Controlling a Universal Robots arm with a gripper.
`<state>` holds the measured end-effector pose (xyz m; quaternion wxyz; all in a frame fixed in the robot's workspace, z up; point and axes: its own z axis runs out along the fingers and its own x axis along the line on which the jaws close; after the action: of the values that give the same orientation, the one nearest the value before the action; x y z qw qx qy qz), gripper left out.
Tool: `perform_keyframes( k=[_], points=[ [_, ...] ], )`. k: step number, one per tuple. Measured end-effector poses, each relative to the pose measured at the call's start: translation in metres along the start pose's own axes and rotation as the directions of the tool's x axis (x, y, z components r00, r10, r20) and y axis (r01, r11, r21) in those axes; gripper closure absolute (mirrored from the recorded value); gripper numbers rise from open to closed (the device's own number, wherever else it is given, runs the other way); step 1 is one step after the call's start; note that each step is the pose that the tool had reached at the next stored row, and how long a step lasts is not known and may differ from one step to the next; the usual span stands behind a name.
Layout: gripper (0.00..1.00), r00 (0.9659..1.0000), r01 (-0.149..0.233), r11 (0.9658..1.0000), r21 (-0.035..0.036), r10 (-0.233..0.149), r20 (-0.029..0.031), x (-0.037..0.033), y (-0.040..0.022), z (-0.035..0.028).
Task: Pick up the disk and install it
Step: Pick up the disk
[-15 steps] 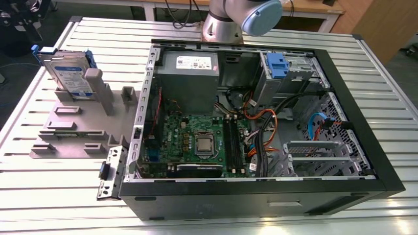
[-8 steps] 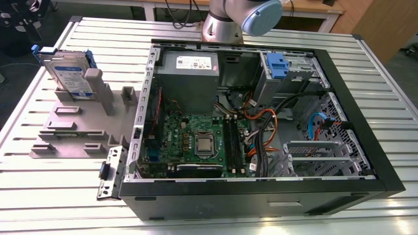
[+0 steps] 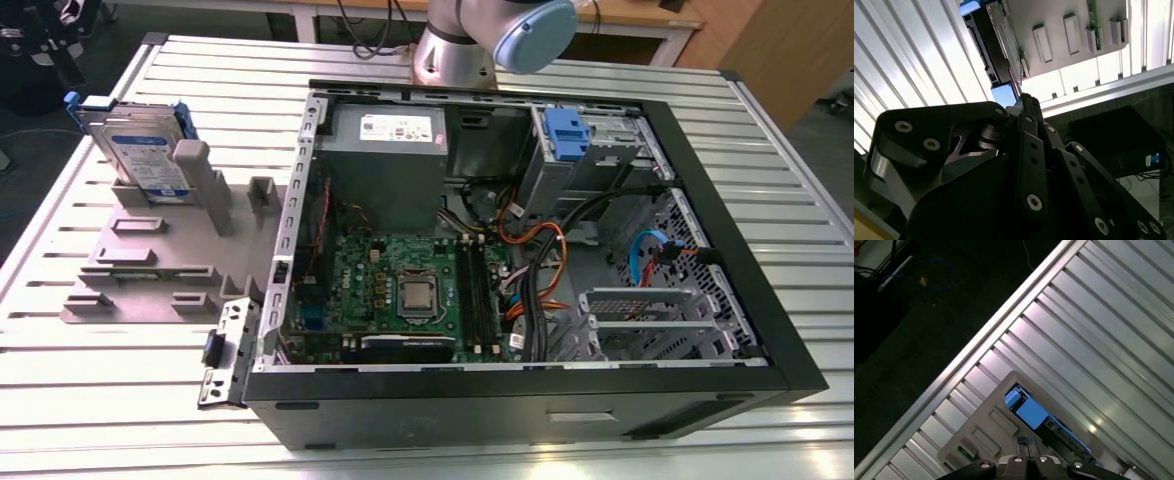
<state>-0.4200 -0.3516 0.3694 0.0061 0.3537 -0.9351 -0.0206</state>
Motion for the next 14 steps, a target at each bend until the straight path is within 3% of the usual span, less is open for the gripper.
perform_keyframes(
  k=[8, 14],
  points=[
    [0.89, 0.9967, 0.081, 0.9967, -0.0004, -0.081, -0.0034, 0.0, 0.0, 0.0001],
    [0.89, 0.9885, 0.151, 0.9885, -0.001, -0.151, -0.0065, 0.0, 0.0, 0.0002]
  ],
)
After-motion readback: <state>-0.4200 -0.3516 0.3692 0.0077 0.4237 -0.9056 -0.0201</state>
